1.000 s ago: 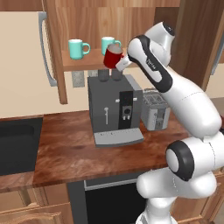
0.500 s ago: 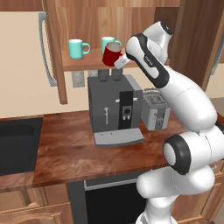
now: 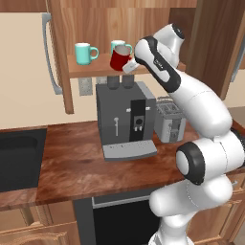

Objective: Pick the mug on the counter and place it in the cabinet with the handle facing the right, like the mugs already inside.

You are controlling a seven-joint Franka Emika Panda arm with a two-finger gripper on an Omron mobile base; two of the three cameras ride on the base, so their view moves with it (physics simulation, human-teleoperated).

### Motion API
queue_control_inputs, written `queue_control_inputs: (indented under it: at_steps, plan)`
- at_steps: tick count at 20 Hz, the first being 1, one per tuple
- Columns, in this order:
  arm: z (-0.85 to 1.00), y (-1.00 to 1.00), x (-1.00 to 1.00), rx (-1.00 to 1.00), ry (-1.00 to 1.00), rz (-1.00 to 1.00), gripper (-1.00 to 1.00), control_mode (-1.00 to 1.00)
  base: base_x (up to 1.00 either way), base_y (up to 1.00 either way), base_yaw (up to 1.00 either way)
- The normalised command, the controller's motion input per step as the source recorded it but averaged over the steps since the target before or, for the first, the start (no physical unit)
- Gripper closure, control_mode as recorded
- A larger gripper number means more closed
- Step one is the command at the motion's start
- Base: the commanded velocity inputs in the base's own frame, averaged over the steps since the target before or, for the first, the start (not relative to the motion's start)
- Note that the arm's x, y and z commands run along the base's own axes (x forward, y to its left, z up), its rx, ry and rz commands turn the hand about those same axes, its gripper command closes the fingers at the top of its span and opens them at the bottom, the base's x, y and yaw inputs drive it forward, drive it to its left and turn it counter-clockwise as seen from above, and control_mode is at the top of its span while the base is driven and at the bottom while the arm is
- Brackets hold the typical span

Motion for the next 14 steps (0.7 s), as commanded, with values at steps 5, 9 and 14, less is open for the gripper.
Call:
queue_control_inputs:
  at_steps: [5, 9, 14]
  plan:
    - [0.0, 0.04, 0.2, 0.01, -0.01, 0.0, 1.0, -1.0, 0.0, 0.0, 0.0]
    - [0.0, 0.03, 0.21, 0.01, -0.01, 0.0, 1.0, -1.0, 0.0, 0.0, 0.0]
    - [0.0, 0.03, 0.22, 0.01, 0.0, 0.0, 1.0, -1.0, 0.0, 0.0, 0.0]
